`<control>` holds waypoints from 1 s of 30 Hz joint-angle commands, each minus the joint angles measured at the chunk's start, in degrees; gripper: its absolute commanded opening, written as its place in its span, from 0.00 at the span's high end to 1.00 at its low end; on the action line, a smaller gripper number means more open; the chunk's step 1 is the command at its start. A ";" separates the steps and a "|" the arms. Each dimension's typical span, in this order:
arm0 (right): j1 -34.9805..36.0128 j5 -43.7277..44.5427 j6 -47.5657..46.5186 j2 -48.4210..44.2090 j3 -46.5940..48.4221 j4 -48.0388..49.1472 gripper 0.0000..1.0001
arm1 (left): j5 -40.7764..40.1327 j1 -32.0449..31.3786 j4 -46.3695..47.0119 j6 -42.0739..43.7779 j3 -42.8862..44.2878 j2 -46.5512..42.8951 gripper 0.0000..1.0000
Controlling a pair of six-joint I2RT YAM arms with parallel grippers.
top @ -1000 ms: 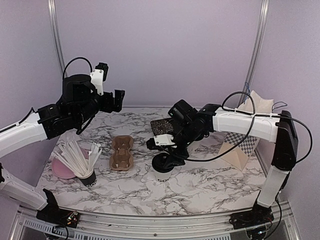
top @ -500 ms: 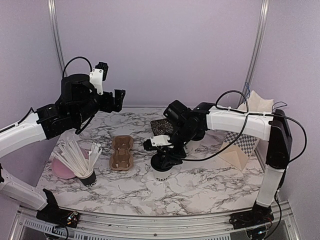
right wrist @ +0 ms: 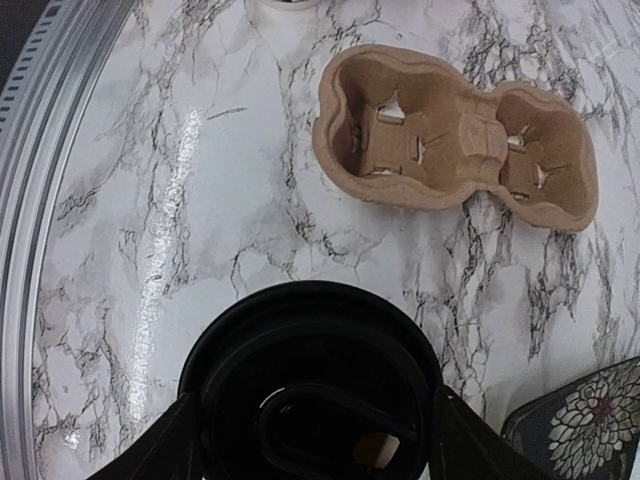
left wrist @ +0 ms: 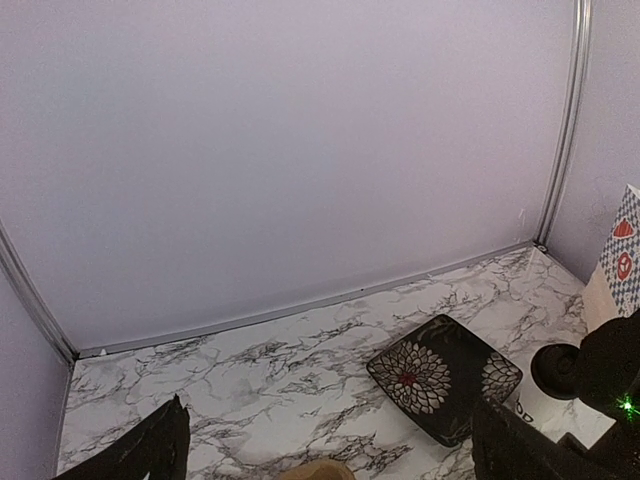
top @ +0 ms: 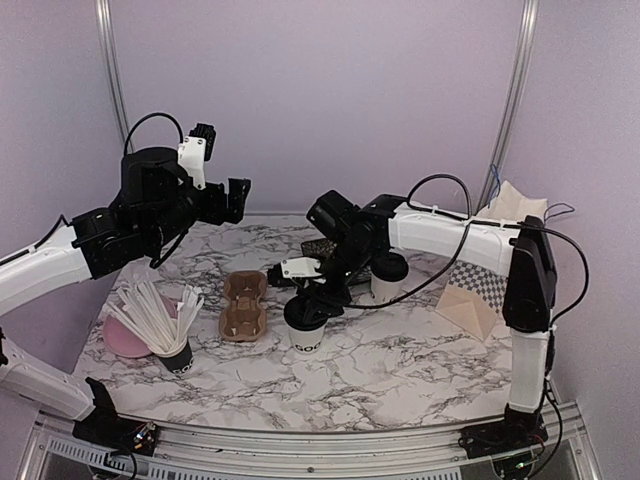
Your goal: Pack the takeout coffee
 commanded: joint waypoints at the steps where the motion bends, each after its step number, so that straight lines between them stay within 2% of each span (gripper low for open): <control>1: 0.42 3.12 3.80 4.66 8.06 0.95 0.34 | 0.27 0.00 1.54 0.17 0.11 -1.56 0.01; 11: -1.66 12.67 10.14 17.70 26.96 0.28 0.29 | 0.77 0.00 1.55 0.26 0.02 -1.76 0.01; 21: -5.40 12.59 15.33 20.99 30.30 3.23 0.24 | 2.32 0.52 1.54 -0.35 0.02 -1.29 0.01; 25: -6.34 10.38 17.59 21.81 32.69 3.35 0.16 | 2.64 0.61 1.54 -0.40 0.02 -1.05 0.01; 28: -6.43 7.10 17.93 20.19 34.14 2.65 0.02 | 2.73 0.59 1.54 -0.44 -0.11 -0.81 0.01; 30: -6.46 5.74 17.91 17.88 34.03 2.33 0.02 | 2.96 0.61 1.54 -0.43 -0.15 -0.84 0.01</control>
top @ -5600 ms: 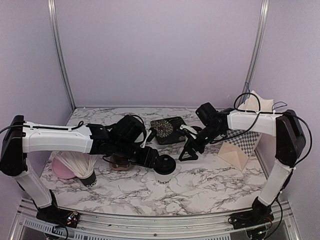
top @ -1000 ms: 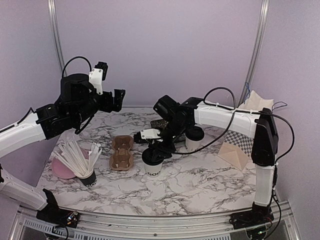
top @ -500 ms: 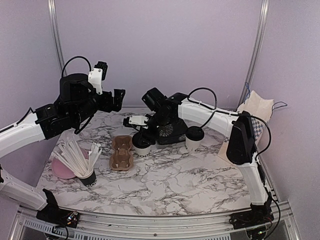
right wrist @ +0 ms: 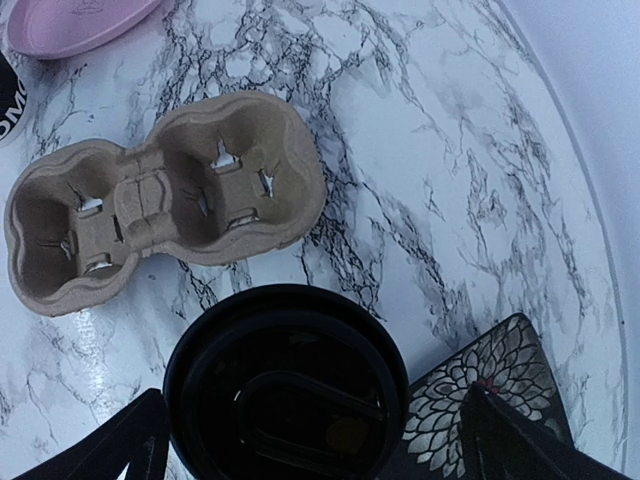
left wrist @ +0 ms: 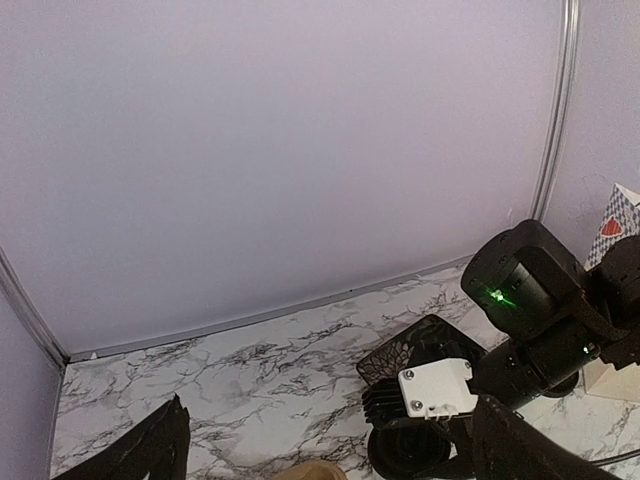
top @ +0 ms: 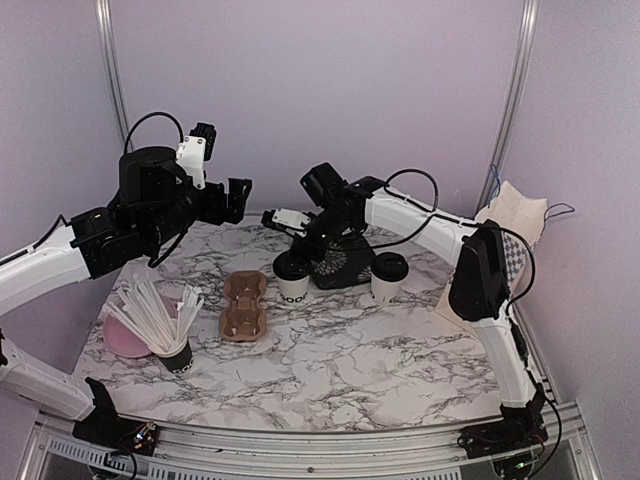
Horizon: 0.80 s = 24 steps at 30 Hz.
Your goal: Pack the takeout coffee
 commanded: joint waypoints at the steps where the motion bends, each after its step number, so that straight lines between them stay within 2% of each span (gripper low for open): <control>1: 0.12 -3.99 1.56 -4.87 2.49 -0.39 0.01 | 1.10 0.37 1.52 -0.36 -0.17 -0.46 0.01; 6: -0.15 -2.64 -1.47 -16.51 -4.11 -2.01 0.01 | 1.46 0.31 1.52 -0.46 -0.32 -0.33 0.01; 13: -6.31 3.08 -7.12 -39.31 -24.48 1.02 0.06 | 2.71 -0.81 1.52 -0.47 -0.20 -0.35 0.01; 17: -14.66 3.03 -7.78 -49.04 -34.06 2.18 0.09 | 8.47 -1.60 -0.93 0.40 0.82 0.26 0.06; 24: -27.06 2.12 -6.88 -61.91 -46.91 1.91 0.13 | 23.29 -3.16 -4.19 2.13 3.73 3.84 0.15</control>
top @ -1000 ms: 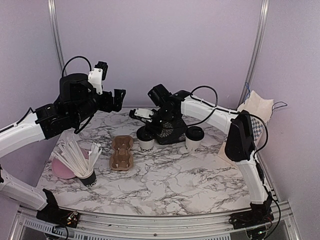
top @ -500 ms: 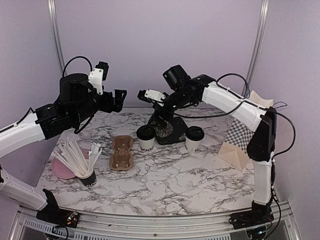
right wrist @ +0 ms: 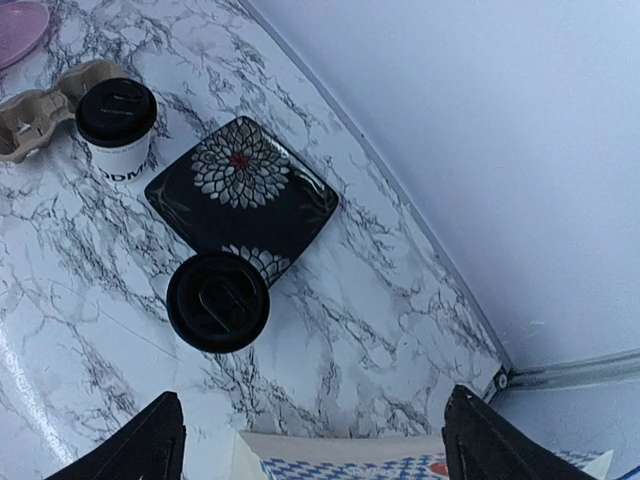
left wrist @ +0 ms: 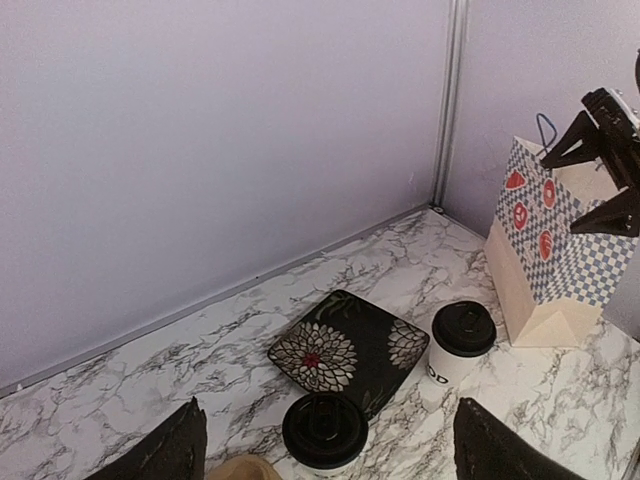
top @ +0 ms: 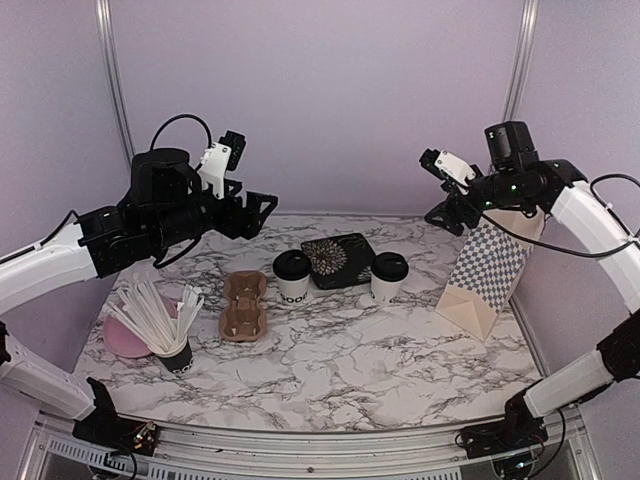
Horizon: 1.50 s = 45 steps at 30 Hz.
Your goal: Pack the takeout coffee
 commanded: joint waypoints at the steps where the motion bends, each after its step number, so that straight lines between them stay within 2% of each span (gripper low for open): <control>1: -5.44 0.88 -0.44 -6.93 -6.76 -0.57 0.14 | 11.28 -1.44 -3.07 1.33 2.75 2.67 0.16; 3: -8.14 2.03 -0.48 -9.12 -9.56 -0.71 0.14 | 12.62 -2.11 -3.69 1.41 3.18 3.86 0.17; 8: -15.75 -3.21 -0.15 -14.14 -13.59 -1.01 0.14 | 13.80 -3.42 -3.85 1.41 3.38 5.13 0.18; 13: -16.96 -5.27 -0.68 -15.44 -11.69 -3.58 0.15 | 14.16 -3.64 -3.93 1.41 3.41 5.73 0.17; 19: -19.46 0.61 -1.34 -15.02 -10.24 -4.26 0.15 | 14.52 -3.88 -4.13 1.41 3.44 6.03 0.17; 24: -22.25 2.19 -2.97 -11.52 -8.45 -9.62 0.15 | 14.52 -4.23 -4.29 1.41 3.44 6.17 0.17; 30: -22.41 2.40 -4.89 -9.65 -6.55 -15.57 0.31 | 14.18 -4.45 -4.25 2.94 3.24 6.26 0.16; 35: -22.41 -0.83 -6.55 -10.08 -5.94 -18.59 0.50 | 14.26 -4.51 -4.25 2.90 3.40 6.74 0.16; 39: -22.44 -5.44 -8.43 -9.45 -5.46 -21.99 0.70 | 14.18 -4.52 -4.29 2.92 3.38 6.87 0.16; 43: -22.35 -10.01 -9.58 -8.27 -2.88 -25.88 1.00 | 13.59 -4.59 -4.18 3.11 3.28 6.75 0.16; 45: -22.33 -13.81 -10.84 -7.78 -1.34 -28.52 1.00 | 13.27 -4.60 -4.18 3.21 3.18 6.73 0.16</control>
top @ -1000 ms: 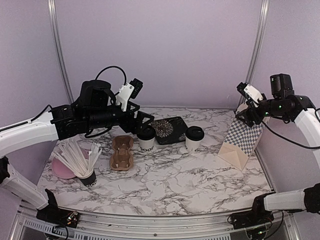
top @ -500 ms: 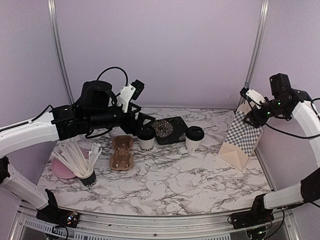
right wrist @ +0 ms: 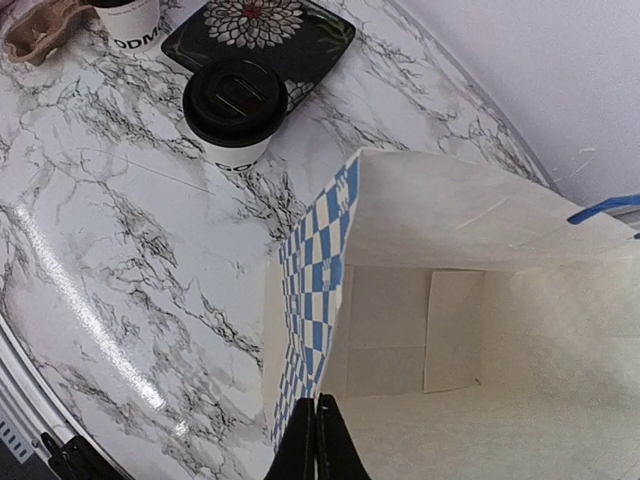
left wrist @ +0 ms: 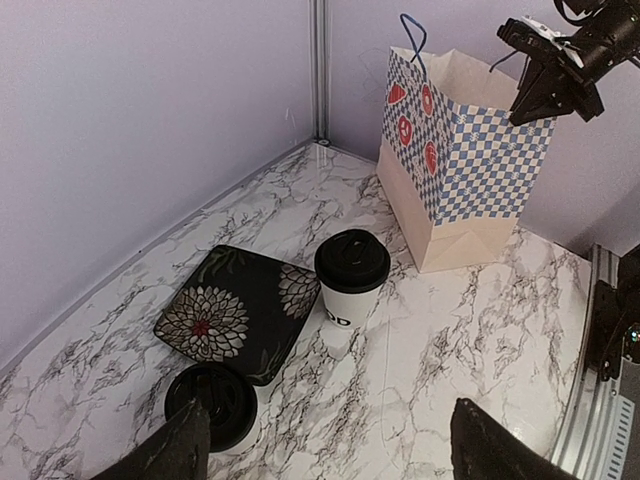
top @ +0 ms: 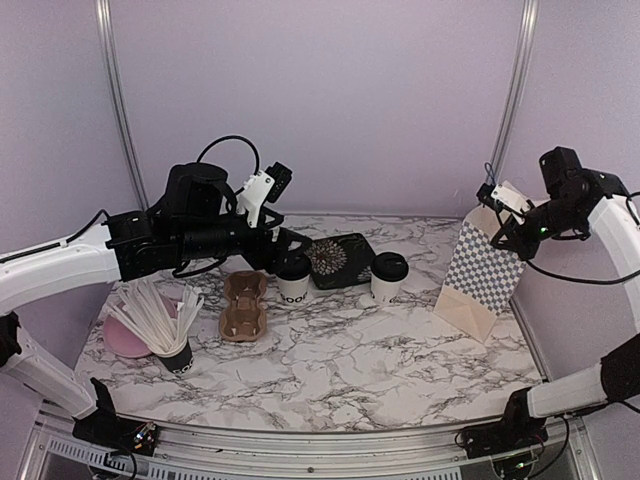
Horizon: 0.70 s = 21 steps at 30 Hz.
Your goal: Pack the takeout coffee
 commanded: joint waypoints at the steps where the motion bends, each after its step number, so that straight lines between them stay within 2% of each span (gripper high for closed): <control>1: -0.39 -10.00 -3.29 1.08 5.23 -7.75 1.00 | -0.60 -0.34 -0.77 0.91 1.42 0.22 0.16; 8: 0.49 -19.67 -3.35 -0.75 6.43 -8.25 1.00 | -1.39 -0.36 -0.87 1.38 1.46 -0.01 0.16; 16: 5.03 -21.53 -4.10 -1.57 5.16 -8.29 1.00 | -2.77 -0.29 -0.87 2.01 1.42 0.72 0.15; 21: 10.58 -27.57 -4.53 -0.41 3.43 -8.23 1.00 | -4.93 -0.25 -1.61 3.03 1.75 1.39 0.14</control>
